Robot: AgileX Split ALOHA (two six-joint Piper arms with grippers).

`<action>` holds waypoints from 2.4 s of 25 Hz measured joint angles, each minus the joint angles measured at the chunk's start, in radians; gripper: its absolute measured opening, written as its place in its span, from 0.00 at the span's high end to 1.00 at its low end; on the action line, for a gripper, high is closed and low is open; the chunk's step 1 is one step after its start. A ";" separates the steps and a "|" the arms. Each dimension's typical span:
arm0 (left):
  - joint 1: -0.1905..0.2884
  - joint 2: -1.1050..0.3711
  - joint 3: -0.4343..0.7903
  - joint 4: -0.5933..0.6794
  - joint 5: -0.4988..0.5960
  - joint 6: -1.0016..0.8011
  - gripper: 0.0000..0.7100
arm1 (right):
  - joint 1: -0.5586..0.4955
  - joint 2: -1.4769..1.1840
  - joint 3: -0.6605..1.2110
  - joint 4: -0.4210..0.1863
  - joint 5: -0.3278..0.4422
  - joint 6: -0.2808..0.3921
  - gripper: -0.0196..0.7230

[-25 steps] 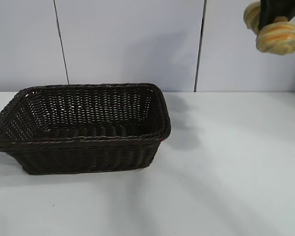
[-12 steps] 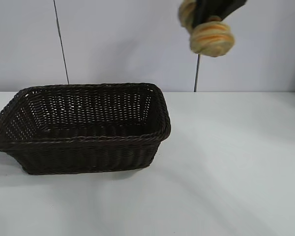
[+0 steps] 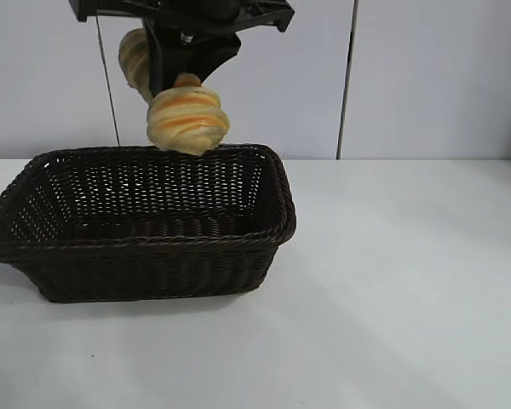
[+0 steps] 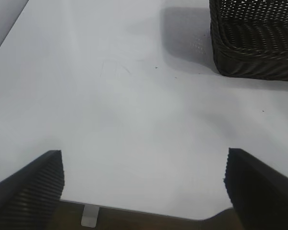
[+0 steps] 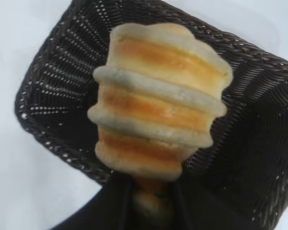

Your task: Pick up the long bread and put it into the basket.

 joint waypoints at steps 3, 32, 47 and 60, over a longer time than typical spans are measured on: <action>0.000 0.000 0.000 0.000 0.000 0.000 0.08 | 0.000 0.066 0.000 -0.013 -0.056 0.007 0.81; 0.000 0.000 0.000 0.000 0.000 0.000 0.08 | -0.051 0.078 -0.331 0.018 0.194 0.042 0.14; 0.000 0.000 0.000 0.000 0.000 0.000 0.08 | -0.240 -0.206 -0.194 -0.041 0.437 0.032 0.14; 0.000 0.000 0.000 0.000 0.000 0.000 0.08 | -0.710 -0.579 0.238 -0.135 0.438 -0.021 0.14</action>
